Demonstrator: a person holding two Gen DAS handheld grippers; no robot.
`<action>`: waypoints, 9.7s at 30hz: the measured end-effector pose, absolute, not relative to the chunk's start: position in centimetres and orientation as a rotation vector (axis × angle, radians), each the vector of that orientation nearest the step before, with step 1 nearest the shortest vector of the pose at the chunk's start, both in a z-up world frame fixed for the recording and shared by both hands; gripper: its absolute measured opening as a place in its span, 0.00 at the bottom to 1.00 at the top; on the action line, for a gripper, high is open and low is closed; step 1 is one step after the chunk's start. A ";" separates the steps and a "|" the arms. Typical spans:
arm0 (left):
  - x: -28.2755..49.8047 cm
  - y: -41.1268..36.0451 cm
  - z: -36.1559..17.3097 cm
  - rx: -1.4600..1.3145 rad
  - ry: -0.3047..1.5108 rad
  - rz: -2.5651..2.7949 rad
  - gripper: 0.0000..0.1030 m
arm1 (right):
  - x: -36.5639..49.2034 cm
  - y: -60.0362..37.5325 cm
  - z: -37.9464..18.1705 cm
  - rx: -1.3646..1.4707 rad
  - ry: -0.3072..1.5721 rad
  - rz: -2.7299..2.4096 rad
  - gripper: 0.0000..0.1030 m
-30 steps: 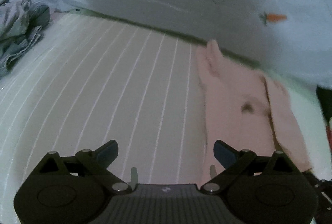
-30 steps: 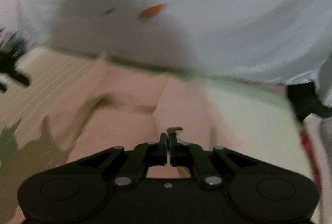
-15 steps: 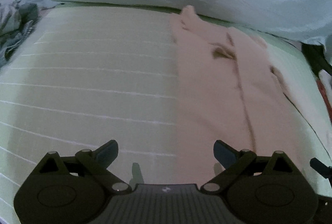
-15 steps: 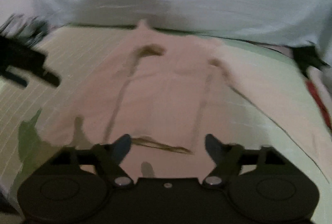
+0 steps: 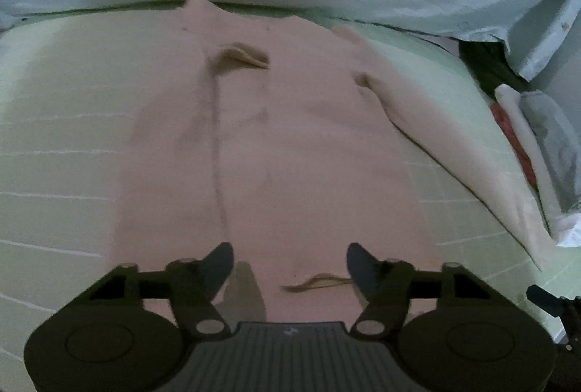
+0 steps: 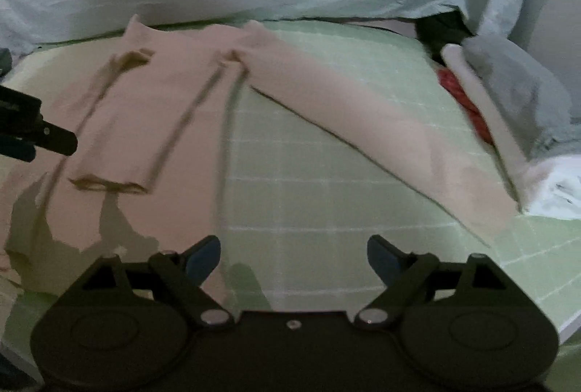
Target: Fold clothes
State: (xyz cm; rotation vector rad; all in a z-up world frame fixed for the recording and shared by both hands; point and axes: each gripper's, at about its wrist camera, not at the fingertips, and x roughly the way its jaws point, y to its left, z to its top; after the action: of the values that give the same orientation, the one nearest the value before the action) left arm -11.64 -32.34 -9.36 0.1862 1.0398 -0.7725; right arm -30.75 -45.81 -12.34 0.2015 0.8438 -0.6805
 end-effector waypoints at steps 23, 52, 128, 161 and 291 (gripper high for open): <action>-13.7 -23.6 -6.1 -0.174 1.101 -0.660 0.03 | -32.7 -49.2 -13.2 0.235 0.857 -0.659 0.86; -8.7 -24.9 -6.5 0.033 1.108 -0.481 0.97 | -27.6 -51.1 -11.3 0.288 0.794 -0.714 0.86; -9.4 -30.7 -8.5 0.245 1.090 -0.620 0.98 | -28.8 -51.2 -10.9 0.244 0.855 -0.860 0.80; 11.7 -20.0 -1.8 -0.035 0.822 -0.532 0.10 | -21.1 -45.5 -11.4 0.291 0.832 -0.890 0.80; 17.1 -13.3 -4.9 -0.215 0.862 -0.179 0.04 | 2.7 -53.8 -4.8 0.280 0.499 -0.429 0.02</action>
State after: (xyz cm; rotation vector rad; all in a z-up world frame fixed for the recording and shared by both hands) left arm 17.14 -13.27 -4.91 -0.2149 0.8617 -0.1788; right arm 2.72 -53.84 -4.79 0.2799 0.4993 -0.4286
